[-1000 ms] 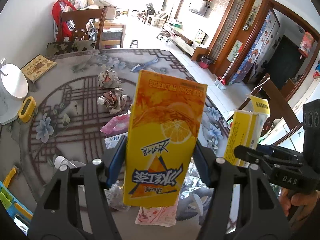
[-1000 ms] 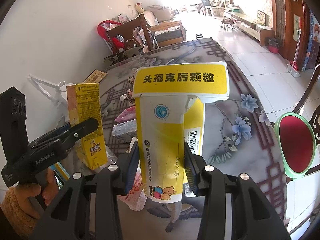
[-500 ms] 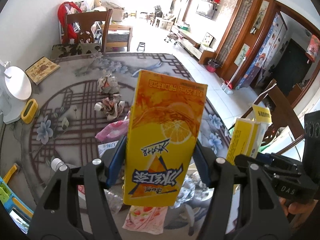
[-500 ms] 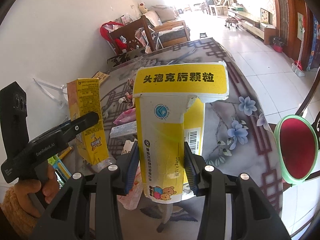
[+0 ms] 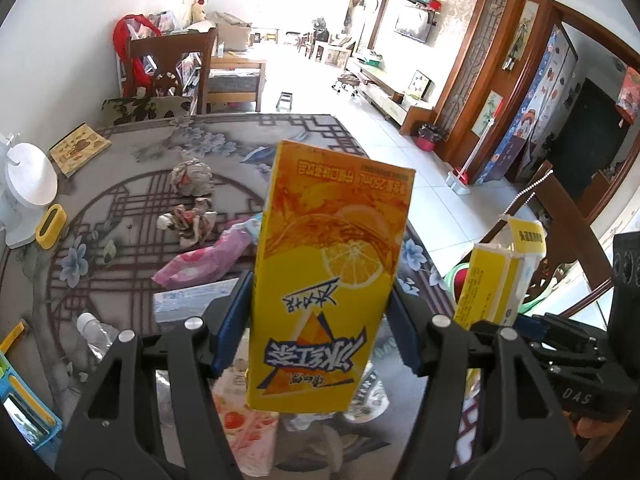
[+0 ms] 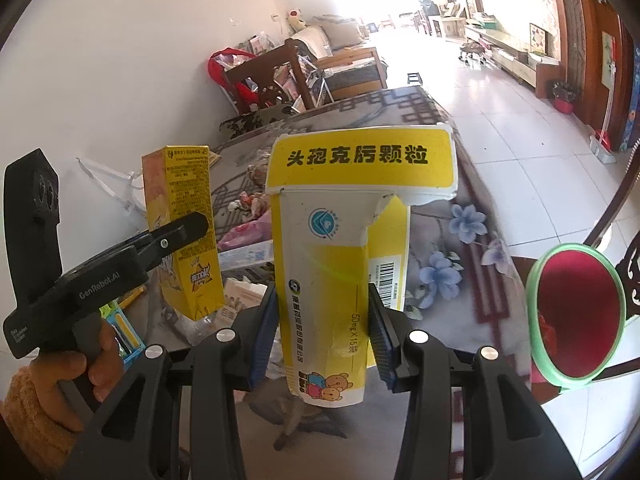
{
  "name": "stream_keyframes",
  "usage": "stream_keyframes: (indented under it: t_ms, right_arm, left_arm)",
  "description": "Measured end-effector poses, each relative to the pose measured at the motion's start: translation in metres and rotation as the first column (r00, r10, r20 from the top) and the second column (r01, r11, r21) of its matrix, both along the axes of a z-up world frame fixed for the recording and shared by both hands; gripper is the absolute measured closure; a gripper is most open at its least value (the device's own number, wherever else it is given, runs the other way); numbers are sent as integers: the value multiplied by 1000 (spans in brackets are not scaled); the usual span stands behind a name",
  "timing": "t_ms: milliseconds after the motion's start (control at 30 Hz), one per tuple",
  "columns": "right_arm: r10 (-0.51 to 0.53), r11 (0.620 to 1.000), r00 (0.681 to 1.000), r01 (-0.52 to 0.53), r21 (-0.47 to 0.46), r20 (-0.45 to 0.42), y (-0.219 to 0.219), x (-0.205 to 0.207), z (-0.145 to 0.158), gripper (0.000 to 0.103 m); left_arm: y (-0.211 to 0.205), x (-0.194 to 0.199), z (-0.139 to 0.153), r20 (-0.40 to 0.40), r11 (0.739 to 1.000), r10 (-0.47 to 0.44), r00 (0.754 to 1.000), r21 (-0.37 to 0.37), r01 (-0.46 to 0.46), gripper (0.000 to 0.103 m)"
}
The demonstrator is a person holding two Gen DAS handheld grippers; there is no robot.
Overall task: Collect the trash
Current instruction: 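Carry both yellow boxes to the red bucket and release them inside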
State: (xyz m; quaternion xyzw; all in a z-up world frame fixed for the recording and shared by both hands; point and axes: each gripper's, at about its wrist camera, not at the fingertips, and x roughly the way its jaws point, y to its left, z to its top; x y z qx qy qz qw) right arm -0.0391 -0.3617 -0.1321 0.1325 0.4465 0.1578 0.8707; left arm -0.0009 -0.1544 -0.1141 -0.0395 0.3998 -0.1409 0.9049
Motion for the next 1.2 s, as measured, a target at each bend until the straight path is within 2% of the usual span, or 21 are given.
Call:
stream_keyframes:
  t_ms: [300,600,867,1200]
  right_arm:
    - [-76,997,997,76,-3,20,-60,-10,6,62]
    - [-203,979,978,203,-2,47,-131,-18,13,62]
    - [-348,937,937,349,-21,31,-209,-14,6,62]
    - [-488,872,871,485,-64,-52,-287,-16,-32,62]
  left_arm:
    - [-67,4,6,16,997,-76,997,11,76,42]
    - [-154,17,22,51,976,-215,975,24,214,42]
    - [-244,32,16,25,934,-357,934,10,356,42]
    - [-316,47,-18,-58,884,-467,882,-12,467,42]
